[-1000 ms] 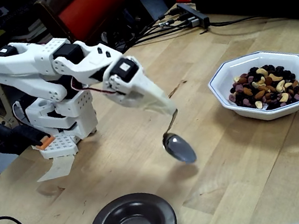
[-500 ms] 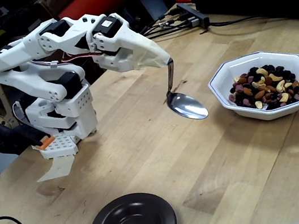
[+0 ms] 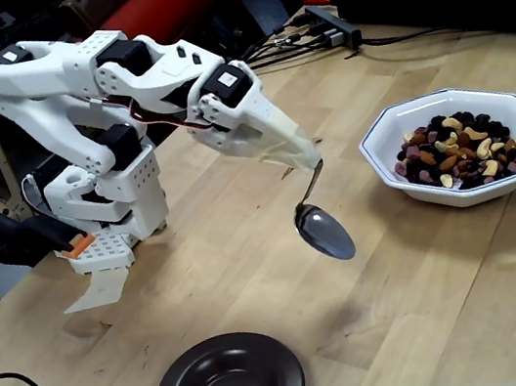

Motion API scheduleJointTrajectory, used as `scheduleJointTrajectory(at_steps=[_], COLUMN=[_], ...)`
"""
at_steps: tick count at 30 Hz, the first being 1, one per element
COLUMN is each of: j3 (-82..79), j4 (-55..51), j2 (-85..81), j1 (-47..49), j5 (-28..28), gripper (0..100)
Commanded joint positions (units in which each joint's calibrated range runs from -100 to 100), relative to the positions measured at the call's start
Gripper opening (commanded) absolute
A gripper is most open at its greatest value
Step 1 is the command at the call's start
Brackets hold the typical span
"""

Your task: Use spoon to transfer food from the white bowl to brown plate

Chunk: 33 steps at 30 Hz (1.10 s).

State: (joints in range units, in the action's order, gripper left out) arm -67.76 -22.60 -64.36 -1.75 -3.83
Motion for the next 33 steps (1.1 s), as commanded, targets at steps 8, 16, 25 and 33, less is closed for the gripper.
scheduleJointTrajectory(at_steps=[8,16,25,33], j3=[19.97,22.01,22.01,21.83], j4=[12.01,13.83,15.49,15.49], j2=[12.89,21.53,22.04,22.81], j1=[0.05,0.12,0.12,0.12], j5=[-0.29,-0.29,-0.29,-0.29], gripper=[4,4,4,4])
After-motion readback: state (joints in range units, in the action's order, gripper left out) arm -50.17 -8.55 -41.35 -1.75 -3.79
